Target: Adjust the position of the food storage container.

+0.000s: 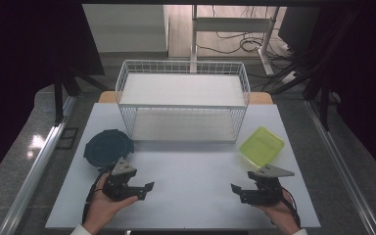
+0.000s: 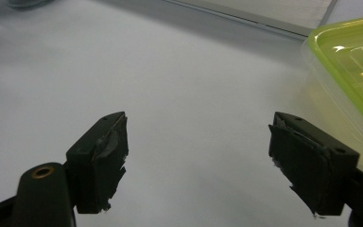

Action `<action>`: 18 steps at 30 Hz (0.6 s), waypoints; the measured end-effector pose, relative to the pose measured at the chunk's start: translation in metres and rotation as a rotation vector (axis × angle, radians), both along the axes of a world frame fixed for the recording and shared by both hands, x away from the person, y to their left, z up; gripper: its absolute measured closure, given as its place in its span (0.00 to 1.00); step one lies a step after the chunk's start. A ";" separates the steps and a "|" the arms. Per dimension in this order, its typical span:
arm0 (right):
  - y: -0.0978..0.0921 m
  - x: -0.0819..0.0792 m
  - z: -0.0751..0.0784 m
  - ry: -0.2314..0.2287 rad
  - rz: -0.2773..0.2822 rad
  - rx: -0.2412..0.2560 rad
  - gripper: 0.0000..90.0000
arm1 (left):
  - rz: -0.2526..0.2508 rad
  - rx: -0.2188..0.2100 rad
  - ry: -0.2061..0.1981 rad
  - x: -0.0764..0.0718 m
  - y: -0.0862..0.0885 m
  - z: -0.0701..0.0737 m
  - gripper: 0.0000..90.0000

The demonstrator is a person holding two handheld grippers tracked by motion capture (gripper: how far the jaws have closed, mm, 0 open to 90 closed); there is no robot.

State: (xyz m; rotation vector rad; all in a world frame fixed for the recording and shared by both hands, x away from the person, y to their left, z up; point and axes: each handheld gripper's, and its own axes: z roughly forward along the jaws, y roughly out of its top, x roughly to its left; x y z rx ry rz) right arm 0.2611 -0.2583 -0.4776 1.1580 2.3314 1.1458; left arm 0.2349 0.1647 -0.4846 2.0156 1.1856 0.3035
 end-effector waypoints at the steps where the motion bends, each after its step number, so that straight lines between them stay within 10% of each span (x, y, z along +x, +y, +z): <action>1: 0.000 0.001 0.000 0.001 0.000 0.001 0.23 | 0.000 -0.001 0.003 0.000 0.000 -0.001 0.23; 18: 0.000 0.002 0.000 0.010 0.027 -0.007 0.23 | -0.016 0.003 0.007 0.001 -0.002 -0.001 0.23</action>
